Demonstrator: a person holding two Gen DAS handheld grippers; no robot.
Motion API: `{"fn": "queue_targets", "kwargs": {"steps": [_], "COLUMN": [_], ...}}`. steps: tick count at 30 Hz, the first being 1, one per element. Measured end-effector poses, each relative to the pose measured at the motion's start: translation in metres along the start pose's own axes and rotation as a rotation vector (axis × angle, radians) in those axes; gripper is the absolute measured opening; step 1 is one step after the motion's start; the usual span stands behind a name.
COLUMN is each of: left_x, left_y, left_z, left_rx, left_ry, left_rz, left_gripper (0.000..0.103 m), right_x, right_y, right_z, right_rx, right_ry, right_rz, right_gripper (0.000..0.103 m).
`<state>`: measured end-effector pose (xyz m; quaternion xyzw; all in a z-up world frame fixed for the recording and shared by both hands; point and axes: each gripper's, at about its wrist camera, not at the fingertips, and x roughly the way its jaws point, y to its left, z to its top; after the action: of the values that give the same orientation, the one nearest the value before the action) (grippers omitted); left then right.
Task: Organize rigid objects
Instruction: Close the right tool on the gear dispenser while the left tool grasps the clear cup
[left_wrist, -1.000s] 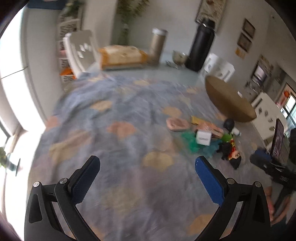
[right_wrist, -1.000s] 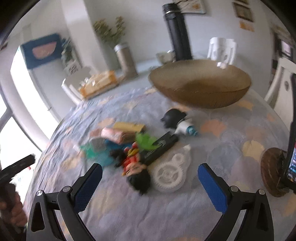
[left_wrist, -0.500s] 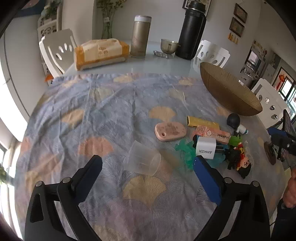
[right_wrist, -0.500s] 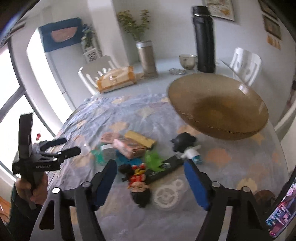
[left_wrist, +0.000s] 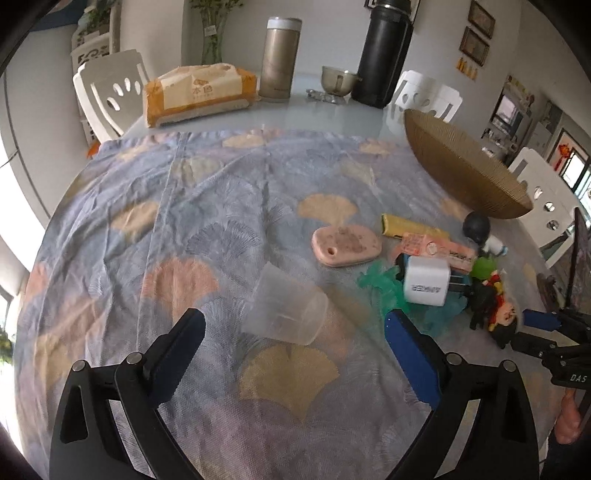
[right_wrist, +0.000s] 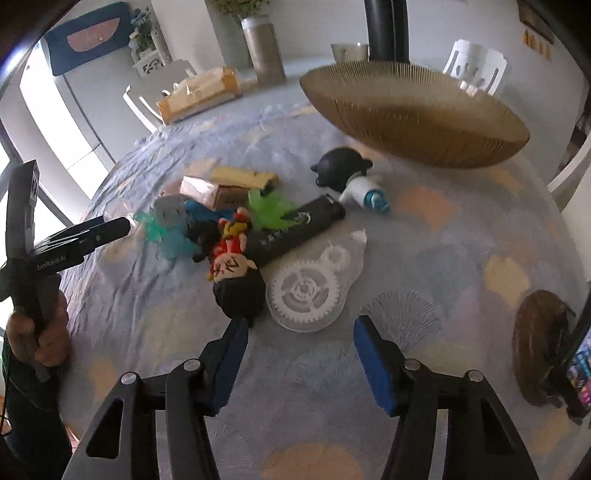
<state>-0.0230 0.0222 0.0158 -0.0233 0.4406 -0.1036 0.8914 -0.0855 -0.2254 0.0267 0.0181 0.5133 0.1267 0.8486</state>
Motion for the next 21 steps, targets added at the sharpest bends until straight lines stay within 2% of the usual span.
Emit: {"fn": "queue_targets", "kwargs": {"steps": [8,10,13,14,15,17,21], "left_x": [0.002,0.003,0.003,0.003,0.001,0.002,-0.008], "left_y": [-0.003,-0.007,-0.007,-0.006,-0.005,-0.006,-0.011], "left_z": [0.002,0.002,0.001,0.001,-0.001,-0.001,-0.003], "left_rx": [0.006,0.020,0.018,0.016,0.016,0.016,0.037], "left_ry": [0.010,0.011,0.011,0.005,0.000,-0.002,-0.062], "left_rz": [0.034,0.046,0.015,-0.002,-0.013,0.009,0.022], "left_gripper": [0.097,0.094,0.076,0.063,0.046,0.040,0.039], "right_x": [0.016,0.018,0.018,0.017,0.014,0.010,-0.005], "right_y": [0.007,0.008,0.011,0.011,0.011,0.013,0.025], "right_z": [0.020,0.021,0.018,0.016,0.013,0.007,-0.012], "right_rx": [0.041,0.048,0.030,0.022,0.015,-0.016,-0.144], "right_ry": [-0.039,-0.053,-0.069,-0.074,-0.076,-0.080,-0.105], "right_rz": [-0.122,-0.146,-0.179,-0.185,-0.183,-0.169,-0.110], "right_gripper": [0.063,0.063,0.061,0.053,0.050,0.049,0.049]}}
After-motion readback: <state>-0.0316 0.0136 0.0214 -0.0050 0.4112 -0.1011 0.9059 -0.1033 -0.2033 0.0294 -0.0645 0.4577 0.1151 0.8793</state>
